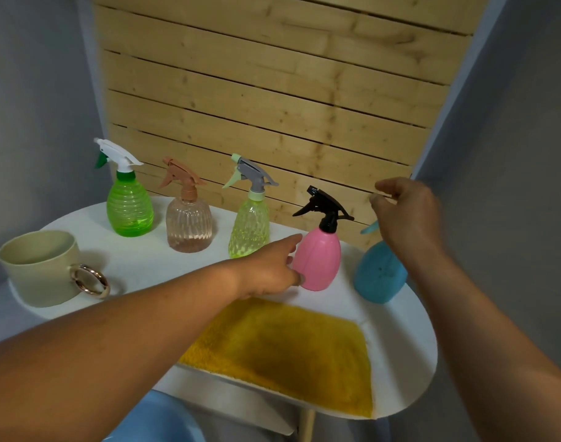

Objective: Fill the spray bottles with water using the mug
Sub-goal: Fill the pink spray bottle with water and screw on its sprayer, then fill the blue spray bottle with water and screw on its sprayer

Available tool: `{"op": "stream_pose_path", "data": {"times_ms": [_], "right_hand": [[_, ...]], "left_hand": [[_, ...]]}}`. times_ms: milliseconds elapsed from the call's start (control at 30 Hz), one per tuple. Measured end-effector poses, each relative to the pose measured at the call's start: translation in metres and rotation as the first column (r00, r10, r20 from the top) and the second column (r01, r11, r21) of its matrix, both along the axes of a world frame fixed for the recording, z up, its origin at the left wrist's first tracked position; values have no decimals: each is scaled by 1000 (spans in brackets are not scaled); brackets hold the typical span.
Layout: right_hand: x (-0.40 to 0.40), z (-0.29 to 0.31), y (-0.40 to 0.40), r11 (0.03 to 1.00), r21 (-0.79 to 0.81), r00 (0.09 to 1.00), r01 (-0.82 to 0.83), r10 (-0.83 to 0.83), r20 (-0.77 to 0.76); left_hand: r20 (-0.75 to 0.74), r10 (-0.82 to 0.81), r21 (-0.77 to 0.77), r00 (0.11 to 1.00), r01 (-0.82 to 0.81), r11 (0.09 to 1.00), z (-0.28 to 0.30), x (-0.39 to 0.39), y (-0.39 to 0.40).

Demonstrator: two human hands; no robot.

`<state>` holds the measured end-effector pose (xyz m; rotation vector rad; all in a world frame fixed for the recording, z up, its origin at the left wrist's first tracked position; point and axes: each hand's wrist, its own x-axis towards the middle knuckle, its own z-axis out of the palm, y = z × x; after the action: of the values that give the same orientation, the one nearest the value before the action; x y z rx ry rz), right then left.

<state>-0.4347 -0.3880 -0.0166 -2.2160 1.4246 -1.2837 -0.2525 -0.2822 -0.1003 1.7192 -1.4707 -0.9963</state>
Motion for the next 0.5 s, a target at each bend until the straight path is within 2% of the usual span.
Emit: {"op": "stream_pose_path", "data": {"times_ms": [133,333,500], "right_hand": [[0,5,-9,997,65,986,43,-32,-161],[-5,5,-24,950,272,900,155,-22,-435],[-12,10,-30,955,240,856,174,-27,-516]], "left_hand": [[9,-11,-14,1000,11,1000,6,-4,-4],[36,-9,-14,999,9,1000,14,-2,-3],[37,-1,-22,999,1,1000,19,1,1]]}}
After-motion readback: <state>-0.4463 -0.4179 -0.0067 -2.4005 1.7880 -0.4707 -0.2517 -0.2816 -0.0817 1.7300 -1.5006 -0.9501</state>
